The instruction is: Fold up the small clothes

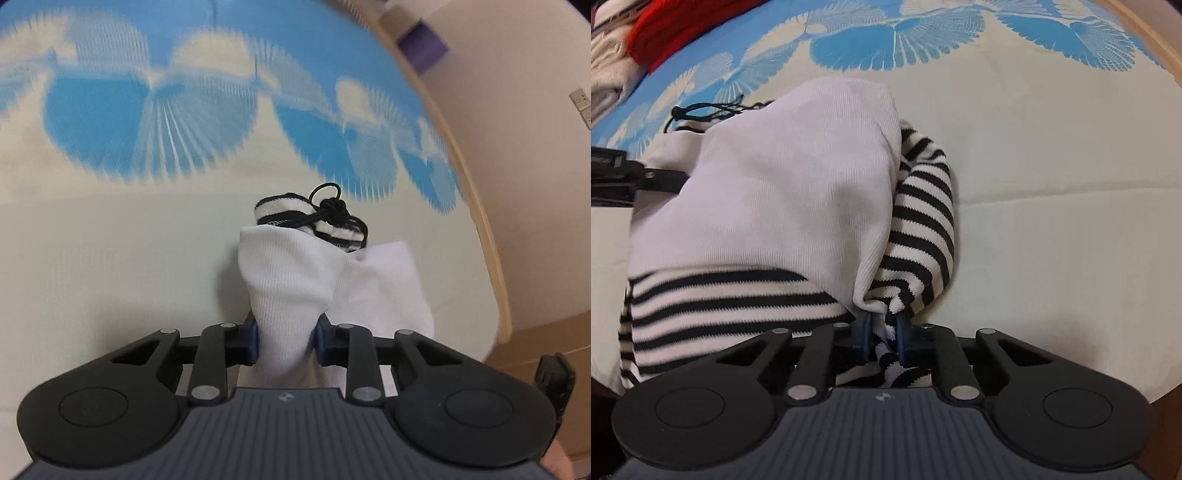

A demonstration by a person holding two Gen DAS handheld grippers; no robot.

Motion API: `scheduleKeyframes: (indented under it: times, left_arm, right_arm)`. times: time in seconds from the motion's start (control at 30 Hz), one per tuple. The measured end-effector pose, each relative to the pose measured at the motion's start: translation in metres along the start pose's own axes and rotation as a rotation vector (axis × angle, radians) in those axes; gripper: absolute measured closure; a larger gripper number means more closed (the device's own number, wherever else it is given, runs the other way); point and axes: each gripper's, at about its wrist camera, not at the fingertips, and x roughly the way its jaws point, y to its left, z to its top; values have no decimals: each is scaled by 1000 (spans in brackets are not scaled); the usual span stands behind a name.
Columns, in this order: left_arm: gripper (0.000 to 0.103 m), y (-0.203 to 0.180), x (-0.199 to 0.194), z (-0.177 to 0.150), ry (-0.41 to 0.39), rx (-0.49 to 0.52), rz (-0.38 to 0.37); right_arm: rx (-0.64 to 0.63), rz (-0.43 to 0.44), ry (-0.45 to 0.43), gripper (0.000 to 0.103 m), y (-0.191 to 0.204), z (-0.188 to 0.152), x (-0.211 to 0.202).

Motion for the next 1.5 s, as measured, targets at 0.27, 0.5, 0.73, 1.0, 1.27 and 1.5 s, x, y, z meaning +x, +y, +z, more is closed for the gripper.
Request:
scheduleKeyframes:
  times: [0.27, 0.5, 0.73, 1.0, 1.27, 1.5]
  left_arm:
    - [70, 56, -89, 33, -252, 22, 167]
    - [51, 112, -127, 43, -376, -101, 312]
    - [55, 94, -94, 5, -107, 122, 225]
    - [44, 100, -84, -21, -44, 190, 318]
    - [26, 139, -66, -39, 59, 16, 215]
    - [52, 138, -67, -32, 51, -19, 172]
  right_arm:
    - [0, 186, -135, 91, 68, 35, 5]
    - [-60, 210, -210, 92, 131, 57, 22]
    - [-9, 149, -169, 92, 136, 61, 35]
    - [-62, 87, -167, 78, 148, 47, 29]
    - [-119, 18, -33, 45, 147, 32, 46]
    - [-52, 29, -76, 101, 137, 33, 40]
